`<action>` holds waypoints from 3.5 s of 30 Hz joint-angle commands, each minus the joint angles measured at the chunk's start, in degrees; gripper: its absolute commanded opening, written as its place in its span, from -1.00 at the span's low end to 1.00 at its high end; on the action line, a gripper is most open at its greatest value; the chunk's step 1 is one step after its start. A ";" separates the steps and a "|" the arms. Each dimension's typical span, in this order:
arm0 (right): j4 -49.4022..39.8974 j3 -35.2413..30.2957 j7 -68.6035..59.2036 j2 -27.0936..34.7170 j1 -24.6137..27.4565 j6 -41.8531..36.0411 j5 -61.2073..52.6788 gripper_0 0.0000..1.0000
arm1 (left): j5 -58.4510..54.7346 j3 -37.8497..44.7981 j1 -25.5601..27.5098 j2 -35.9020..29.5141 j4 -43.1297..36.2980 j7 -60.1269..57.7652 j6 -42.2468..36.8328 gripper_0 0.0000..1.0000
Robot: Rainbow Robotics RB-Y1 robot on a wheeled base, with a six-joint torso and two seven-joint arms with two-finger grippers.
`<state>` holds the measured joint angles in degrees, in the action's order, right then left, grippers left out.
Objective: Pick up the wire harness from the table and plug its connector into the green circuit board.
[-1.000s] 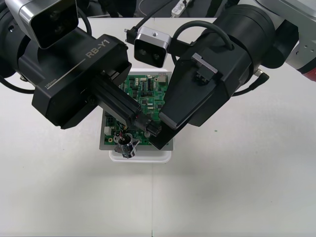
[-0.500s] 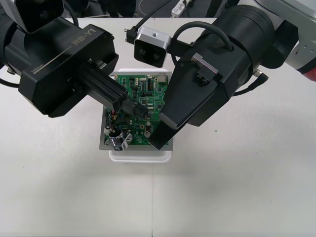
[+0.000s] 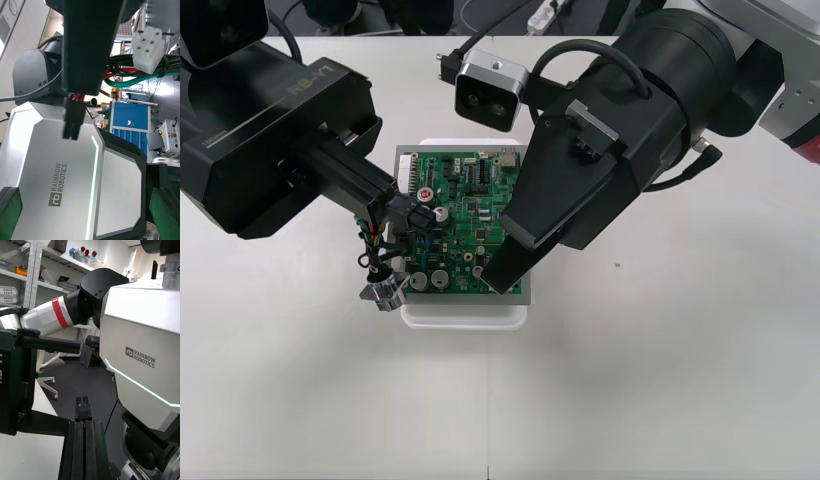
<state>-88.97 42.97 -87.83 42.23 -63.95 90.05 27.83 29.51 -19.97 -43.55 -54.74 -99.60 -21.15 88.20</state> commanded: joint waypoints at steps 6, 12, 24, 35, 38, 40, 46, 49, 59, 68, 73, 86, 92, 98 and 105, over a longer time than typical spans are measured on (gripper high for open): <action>2.40 -1.31 3.36 1.19 -2.93 -0.05 1.00 1.00 | -1.56 5.65 6.72 -3.62 -0.24 0.32 1.80 -1.00; 4.51 -2.01 3.36 2.16 -2.85 -0.05 1.08 1.00 | -2.44 8.64 10.50 -4.94 -0.24 0.67 1.80 -1.00; 6.97 -2.63 6.79 6.02 -2.85 -0.05 3.90 1.00 | -3.06 12.94 16.56 -5.73 0.99 2.08 1.80 -1.00; 4.51 -3.07 15.14 10.07 -0.21 -0.05 7.76 1.00 | -3.23 12.94 16.92 -5.73 7.14 4.98 1.80 -1.00; 2.75 -4.56 16.55 10.86 0.58 -0.05 10.58 1.00 | -3.14 12.94 17.36 -5.64 8.02 6.38 1.80 -1.00; 1.96 -5.79 16.99 10.86 0.67 -0.05 12.33 1.00 | -2.62 12.85 17.71 -5.73 8.81 8.58 1.80 -1.00; -0.24 -8.52 18.48 10.86 0.93 -0.05 17.87 1.00 | -0.86 12.85 19.11 -5.73 8.90 12.62 1.80 -1.00; -1.29 -9.22 20.06 10.86 1.64 -0.05 20.07 1.00 | -0.68 12.85 19.90 -5.64 8.99 13.33 1.80 -1.00; -6.92 -13.17 21.73 10.77 5.06 -0.05 29.39 1.00 | 2.74 12.85 20.43 -5.64 12.68 15.52 1.80 -1.00; -12.98 -18.27 21.12 9.19 8.93 -0.05 40.37 1.00 | 2.92 5.74 18.59 -5.73 19.27 25.81 1.80 -1.00; -15.62 -20.91 21.20 7.52 10.43 -0.05 46.35 1.00 | 3.36 1.96 18.06 -5.82 22.17 31.34 1.80 -1.00; -24.93 -26.45 20.41 3.03 14.29 -0.05 62.61 1.00 | 4.68 -3.76 14.10 -5.73 30.25 39.96 1.80 -1.00; -28.89 -26.97 19.97 1.63 15.26 -0.05 68.58 1.00 | 3.80 -6.83 11.47 -5.82 34.39 41.63 1.80 -1.00; -30.21 -27.32 19.97 0.57 15.35 -0.05 71.05 1.00 | 1.43 -10.96 9.09 -5.73 36.67 45.41 1.80 -1.00; -31.35 -27.76 19.01 -2.42 15.35 -0.05 76.67 1.00 | -1.30 -12.37 8.21 -5.73 36.32 45.23 1.80 -1.00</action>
<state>-117.96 17.36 -67.18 42.01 -48.80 90.06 102.17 29.85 -32.35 -33.11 -57.96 -62.41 19.79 88.22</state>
